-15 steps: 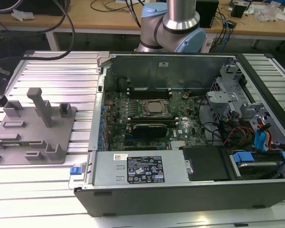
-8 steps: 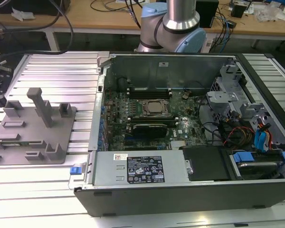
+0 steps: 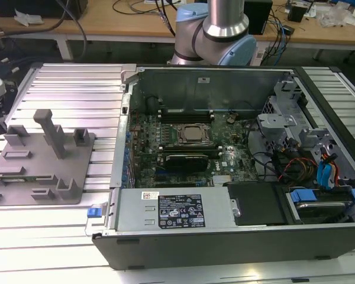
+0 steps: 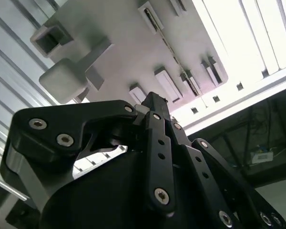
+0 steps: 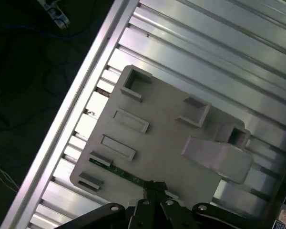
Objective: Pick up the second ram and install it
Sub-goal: 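Pick up the second ram and move it above second insertion slot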
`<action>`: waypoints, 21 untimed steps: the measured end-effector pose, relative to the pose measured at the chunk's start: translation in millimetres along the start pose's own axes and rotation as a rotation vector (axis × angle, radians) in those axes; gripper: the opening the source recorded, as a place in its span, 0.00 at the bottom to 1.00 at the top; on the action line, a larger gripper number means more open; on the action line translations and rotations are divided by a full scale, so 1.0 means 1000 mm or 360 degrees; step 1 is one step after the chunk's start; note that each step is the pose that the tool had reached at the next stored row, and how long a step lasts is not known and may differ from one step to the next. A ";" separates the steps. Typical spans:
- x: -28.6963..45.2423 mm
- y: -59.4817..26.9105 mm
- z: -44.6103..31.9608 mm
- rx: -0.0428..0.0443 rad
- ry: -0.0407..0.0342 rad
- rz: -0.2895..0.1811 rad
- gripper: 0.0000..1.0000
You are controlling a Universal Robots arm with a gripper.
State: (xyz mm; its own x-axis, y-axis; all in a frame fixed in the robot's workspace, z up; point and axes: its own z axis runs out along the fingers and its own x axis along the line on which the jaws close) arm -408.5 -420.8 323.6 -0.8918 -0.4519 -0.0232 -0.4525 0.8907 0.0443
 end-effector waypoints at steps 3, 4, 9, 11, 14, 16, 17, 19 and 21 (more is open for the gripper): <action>0.0000 0.0000 0.0002 -0.0002 0.0003 -0.0083 0.08; 0.0000 0.0000 0.0002 -0.0003 0.0004 -0.0105 0.08; 0.0000 0.0000 0.0003 -0.0006 0.0011 -0.0246 0.08; 0.0000 0.0000 0.0004 -0.0007 0.0013 -0.0301 0.08; 0.0001 0.0000 0.0006 -0.0011 0.0020 -0.0463 0.08; 0.0001 0.0000 0.0007 -0.0013 0.0024 -0.0545 0.08; 0.0001 0.0000 0.0008 -0.0013 0.0026 -0.0580 0.08; 0.0001 0.0000 0.0009 -0.0016 0.0030 -0.0689 0.08; 0.0000 0.0000 0.0014 -0.0019 0.0035 -0.0801 0.08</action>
State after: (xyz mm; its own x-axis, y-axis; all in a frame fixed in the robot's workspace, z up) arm -408.5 -420.8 322.2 -0.5626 -0.8264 -0.0234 -0.8264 0.5613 0.0443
